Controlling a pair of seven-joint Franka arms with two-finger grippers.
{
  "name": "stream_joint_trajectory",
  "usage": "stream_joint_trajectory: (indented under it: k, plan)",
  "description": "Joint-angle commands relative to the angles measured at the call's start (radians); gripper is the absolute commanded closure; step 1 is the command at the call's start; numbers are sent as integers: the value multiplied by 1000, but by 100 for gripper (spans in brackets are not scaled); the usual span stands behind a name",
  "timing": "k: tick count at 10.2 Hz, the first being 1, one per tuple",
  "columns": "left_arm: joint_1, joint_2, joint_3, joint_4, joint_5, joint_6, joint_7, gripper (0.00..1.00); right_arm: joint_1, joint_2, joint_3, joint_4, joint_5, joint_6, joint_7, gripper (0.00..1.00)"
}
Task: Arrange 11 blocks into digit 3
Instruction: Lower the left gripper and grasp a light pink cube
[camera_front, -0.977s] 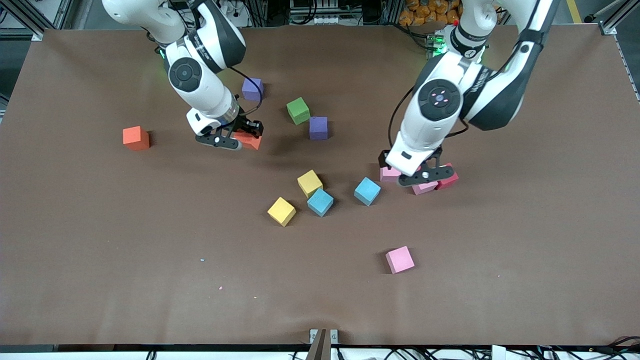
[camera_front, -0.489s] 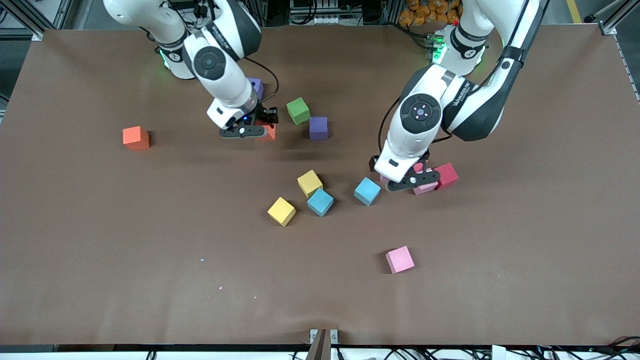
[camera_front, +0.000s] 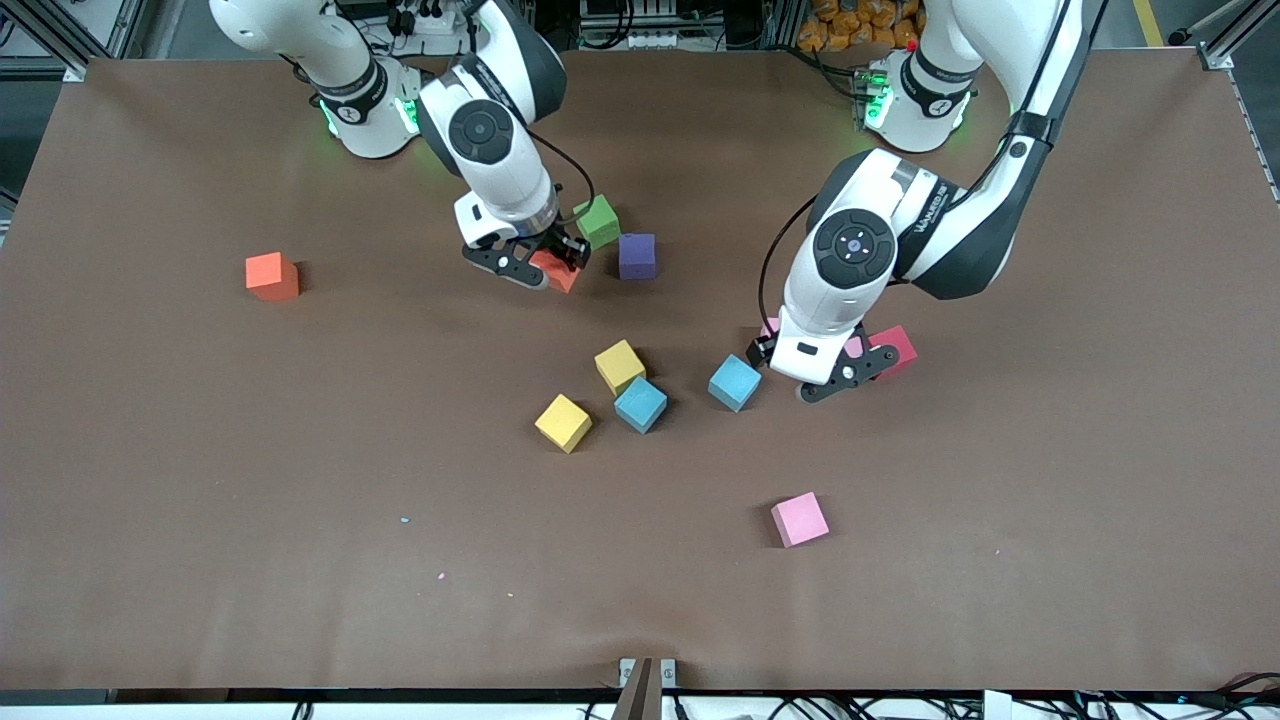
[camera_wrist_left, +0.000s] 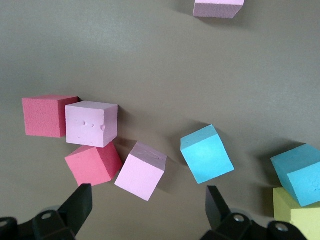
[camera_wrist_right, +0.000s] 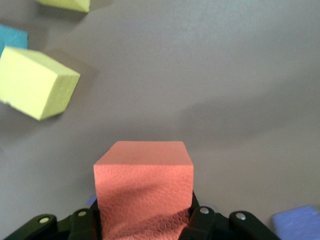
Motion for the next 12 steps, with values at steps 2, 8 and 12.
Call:
stream_joint_trajectory:
  k: [2,8,12]
  plan:
    - [-1,16,-5,19,26,-4,-10,0,18,54,-6,18,77,56,356,100]
    - [-4,25,-5,19,29,-4,-4,0,23,110,-5,-8,122,125,812,100]
    - [-42,80,-5,21,27,56,-115,0,84,161,-5,-8,146,160,1005,100]
